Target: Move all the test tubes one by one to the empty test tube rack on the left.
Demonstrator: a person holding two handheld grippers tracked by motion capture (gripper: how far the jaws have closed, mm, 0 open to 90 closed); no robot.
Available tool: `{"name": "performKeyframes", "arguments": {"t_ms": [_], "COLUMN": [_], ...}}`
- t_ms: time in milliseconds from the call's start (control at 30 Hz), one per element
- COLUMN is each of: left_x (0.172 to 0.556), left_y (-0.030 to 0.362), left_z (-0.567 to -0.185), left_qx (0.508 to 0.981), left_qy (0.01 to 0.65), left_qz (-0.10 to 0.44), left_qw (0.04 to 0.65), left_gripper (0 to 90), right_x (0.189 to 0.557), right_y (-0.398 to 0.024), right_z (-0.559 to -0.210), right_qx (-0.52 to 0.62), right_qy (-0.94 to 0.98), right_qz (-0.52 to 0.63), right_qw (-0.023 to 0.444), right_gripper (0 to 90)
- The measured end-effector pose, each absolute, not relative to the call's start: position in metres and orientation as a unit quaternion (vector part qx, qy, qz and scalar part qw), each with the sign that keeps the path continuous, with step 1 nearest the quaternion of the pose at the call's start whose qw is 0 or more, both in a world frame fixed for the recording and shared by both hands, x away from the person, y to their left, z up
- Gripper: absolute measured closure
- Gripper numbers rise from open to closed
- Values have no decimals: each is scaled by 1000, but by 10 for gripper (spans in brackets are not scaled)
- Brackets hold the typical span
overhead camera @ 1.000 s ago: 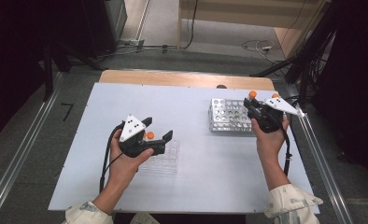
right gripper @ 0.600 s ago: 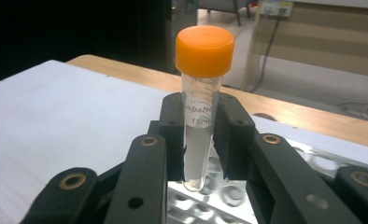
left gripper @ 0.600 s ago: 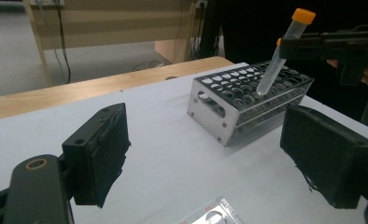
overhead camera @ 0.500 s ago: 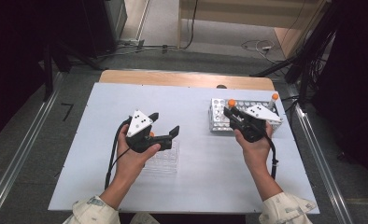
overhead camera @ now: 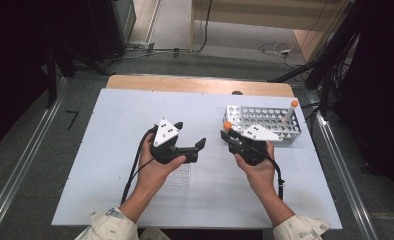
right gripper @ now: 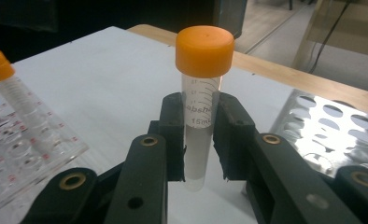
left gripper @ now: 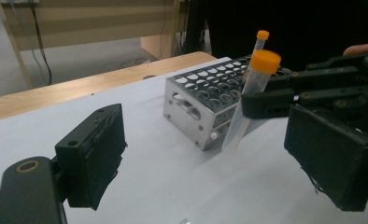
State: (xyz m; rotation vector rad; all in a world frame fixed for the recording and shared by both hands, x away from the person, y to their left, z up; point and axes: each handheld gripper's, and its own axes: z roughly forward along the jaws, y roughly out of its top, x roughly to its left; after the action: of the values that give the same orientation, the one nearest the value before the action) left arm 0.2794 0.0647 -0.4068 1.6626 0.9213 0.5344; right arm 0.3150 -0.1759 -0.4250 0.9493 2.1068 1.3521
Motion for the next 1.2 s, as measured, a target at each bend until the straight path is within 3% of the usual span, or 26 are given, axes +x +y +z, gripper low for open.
{"name": "performKeyframes", "arguments": {"t_ms": [633, 833, 1200], "left_x": [284, 283, 280], "left_y": [35, 33, 27], "left_z": [-411, -413, -417], "left_qx": [710, 709, 717], "left_qy": [374, 366, 351], "left_qz": [227, 237, 232], "left_qw": [552, 554, 555], "left_gripper": [123, 268, 434], "right_x": [301, 299, 297], "right_y": [-152, -150, -147], "right_z": [-432, -432, -434], "right_qx": [304, 301, 295], "right_qy": [794, 797, 799], "right_qz": [487, 487, 489], "right_qw": [201, 194, 187], "right_gripper": [721, 721, 719]}}
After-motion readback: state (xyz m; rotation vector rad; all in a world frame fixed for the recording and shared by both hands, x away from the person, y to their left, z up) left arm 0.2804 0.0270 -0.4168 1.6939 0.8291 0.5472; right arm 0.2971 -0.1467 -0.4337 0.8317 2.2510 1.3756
